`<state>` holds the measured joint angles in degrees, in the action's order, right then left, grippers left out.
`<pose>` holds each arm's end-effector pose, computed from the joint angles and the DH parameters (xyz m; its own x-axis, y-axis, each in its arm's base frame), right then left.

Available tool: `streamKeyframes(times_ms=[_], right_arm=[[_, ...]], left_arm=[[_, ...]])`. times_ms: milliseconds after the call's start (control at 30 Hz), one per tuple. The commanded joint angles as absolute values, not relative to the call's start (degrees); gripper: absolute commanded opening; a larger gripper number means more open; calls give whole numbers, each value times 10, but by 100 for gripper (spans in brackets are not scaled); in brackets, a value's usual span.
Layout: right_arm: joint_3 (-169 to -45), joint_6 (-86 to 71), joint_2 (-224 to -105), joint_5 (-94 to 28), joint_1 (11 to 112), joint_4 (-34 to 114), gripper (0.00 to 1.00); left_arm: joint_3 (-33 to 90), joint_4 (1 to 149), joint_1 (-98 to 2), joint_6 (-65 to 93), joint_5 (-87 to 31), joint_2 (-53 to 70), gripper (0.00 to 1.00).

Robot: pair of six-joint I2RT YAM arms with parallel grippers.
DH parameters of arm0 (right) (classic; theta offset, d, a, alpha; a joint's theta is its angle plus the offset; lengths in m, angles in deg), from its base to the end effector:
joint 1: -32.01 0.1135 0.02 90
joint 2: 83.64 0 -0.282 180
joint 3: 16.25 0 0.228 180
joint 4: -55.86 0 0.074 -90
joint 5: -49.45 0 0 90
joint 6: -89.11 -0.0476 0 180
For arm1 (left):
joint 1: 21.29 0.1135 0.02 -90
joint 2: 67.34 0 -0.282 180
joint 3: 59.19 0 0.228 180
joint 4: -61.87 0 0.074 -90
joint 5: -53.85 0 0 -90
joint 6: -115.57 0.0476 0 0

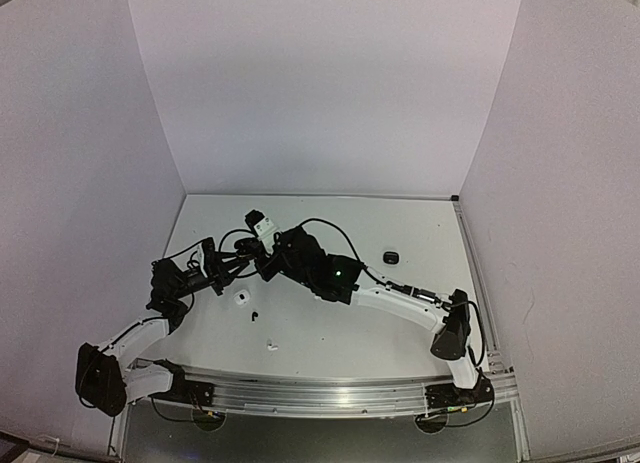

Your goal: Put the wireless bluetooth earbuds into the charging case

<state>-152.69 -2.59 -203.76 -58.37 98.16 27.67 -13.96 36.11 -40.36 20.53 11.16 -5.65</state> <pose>0.2143 0.4488 0.3969 -0.1054 -0.1685 -0.9801 -0.7468 0.6641 -0.0339 0.1869 -0.1016 0.3143 0.0725 -0.0881 -0.9935 0.9170 0.3976 0.0316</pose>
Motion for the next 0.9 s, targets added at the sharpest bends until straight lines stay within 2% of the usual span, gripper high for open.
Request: streamKeyframes(times_ms=[0,600,867], right_arm=[[-1525,-22,-2035,-588,982,275,8],[-1523,-19,-2027,-584,981,279,19],[-1523,-17,-2026,-585,981,280,18]], left_arm=[[-121,322,-406,195,106,-64,0],[-118,326,-407,195,105,-63,0],[-117,326,-406,194,109,-61,0]])
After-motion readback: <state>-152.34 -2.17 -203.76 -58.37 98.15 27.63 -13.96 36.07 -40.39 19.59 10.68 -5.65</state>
